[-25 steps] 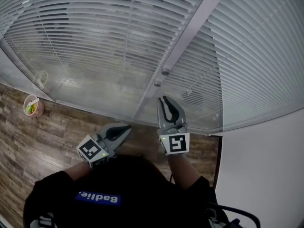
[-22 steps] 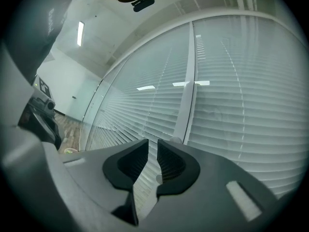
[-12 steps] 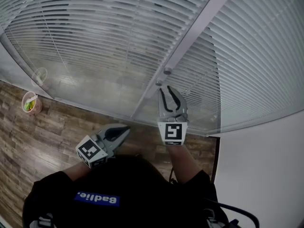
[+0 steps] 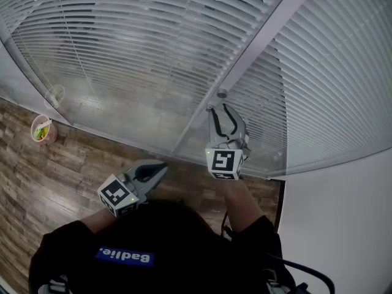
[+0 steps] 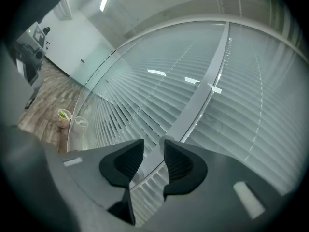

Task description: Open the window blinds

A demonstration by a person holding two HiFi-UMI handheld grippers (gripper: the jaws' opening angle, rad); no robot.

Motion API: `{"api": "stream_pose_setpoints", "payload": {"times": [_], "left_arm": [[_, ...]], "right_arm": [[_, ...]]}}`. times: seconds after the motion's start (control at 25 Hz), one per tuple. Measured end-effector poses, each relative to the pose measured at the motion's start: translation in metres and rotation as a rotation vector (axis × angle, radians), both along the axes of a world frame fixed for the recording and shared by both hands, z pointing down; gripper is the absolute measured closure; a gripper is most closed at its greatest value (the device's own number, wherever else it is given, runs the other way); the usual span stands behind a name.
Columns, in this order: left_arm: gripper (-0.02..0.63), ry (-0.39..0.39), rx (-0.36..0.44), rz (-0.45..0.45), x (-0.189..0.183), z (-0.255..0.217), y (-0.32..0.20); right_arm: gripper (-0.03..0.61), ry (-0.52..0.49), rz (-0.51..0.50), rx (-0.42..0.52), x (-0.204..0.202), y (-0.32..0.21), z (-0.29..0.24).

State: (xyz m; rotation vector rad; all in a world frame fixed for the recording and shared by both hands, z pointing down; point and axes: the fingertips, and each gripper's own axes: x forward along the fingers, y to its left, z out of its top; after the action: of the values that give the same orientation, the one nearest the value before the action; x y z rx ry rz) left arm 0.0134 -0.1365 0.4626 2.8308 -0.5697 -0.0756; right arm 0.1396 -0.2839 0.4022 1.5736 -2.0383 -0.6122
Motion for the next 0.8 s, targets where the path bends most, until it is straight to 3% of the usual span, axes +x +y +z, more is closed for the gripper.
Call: {"api": "stream_pose_setpoints", "payload": {"times": [0.52,0.8], "left_arm": [[0.614,-0.013,0.009,-0.001,-0.002,0.000,-0.002],[0.614,-0.013,0.012,-0.004,-0.004,0.000,-0.003]], "right_arm": [[0.453,0.230,0.045,0.049,0.005,-0.022,-0.008],[0.453,0.452,0.061,0.088,0.004,-0.029,-0.006]]}}
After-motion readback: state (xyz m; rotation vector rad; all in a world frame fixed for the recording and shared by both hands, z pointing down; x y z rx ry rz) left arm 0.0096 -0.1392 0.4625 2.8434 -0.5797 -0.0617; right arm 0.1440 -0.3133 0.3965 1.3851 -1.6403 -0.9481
